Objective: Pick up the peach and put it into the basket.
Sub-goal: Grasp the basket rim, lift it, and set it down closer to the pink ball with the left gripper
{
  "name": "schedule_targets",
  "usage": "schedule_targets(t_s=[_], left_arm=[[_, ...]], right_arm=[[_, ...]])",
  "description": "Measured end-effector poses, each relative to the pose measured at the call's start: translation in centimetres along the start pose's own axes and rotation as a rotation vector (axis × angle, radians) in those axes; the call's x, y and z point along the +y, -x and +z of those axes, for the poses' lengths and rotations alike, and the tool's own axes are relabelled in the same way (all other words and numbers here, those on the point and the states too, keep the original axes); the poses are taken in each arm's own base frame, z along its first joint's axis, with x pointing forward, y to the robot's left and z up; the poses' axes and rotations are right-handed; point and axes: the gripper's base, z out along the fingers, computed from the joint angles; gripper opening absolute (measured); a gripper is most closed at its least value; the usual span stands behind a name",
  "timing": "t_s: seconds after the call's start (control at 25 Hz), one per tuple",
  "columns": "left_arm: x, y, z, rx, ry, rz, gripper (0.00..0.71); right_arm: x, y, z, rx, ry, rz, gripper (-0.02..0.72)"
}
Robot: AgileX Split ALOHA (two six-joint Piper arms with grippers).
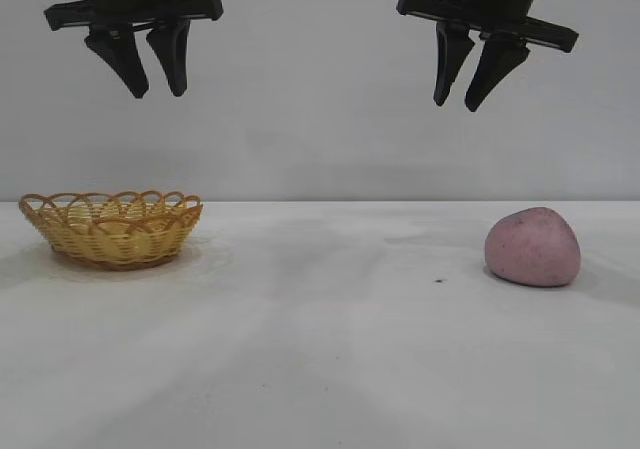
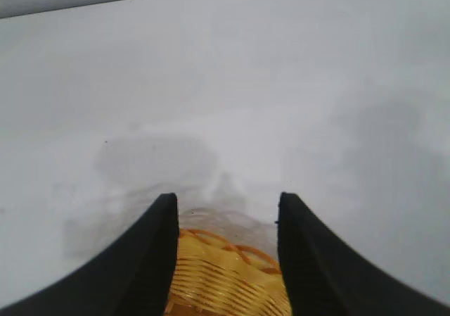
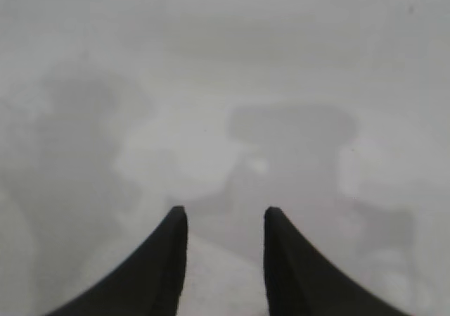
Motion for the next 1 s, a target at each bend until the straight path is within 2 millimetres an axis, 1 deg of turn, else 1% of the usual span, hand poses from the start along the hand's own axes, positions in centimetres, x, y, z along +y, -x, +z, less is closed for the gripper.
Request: schedule_targets(t_s=[0.04,0.16,0.24,0.32,0.44,0.76,0.88,1.0], left_arm=[[1.0,-0.1,0.1,0.017,0.011,-0.018,0.287],[5.0,-0.8,0.4,0.092,0.011,-0.056,0.287],[6.8,-1.6,1.0,0.174,-0.035,-0.057,0.287],[7.9,-2.7,2.3,0.258,-0.066,-0.045,0.287],[8.3,-4.0,4.3,0.334,-0.083,-0.038,0.287],[8.3,-4.9,6.6,0.372,-0.103,-0.053,0.287],[8.1,-5.6,7.8,0.398,-0.123,-0.066,0.287],[7.8,-5.8,8.4,0.402,-0.166,-0.078,0.095]], right_arm=[[0.0,0.0,0.0,0.0,0.0,0.0,0.211],[0.0,0.0,0.0,0.0,0.0,0.0,0.211],[0.0,0.0,0.0,0.0,0.0,0.0,0.211],[0.0,0.1,0.0,-0.007,0.0,0.0,0.211],[0.0,0.1,0.0,-0.009,0.0,0.0,0.211],[0.0,0.1,0.0,-0.009,0.0,0.0,0.211],[0.0,0.1,0.0,-0.009,0.0,0.0,0.211],[0.0,0.1,0.0,-0.009,0.0,0.0,0.211]])
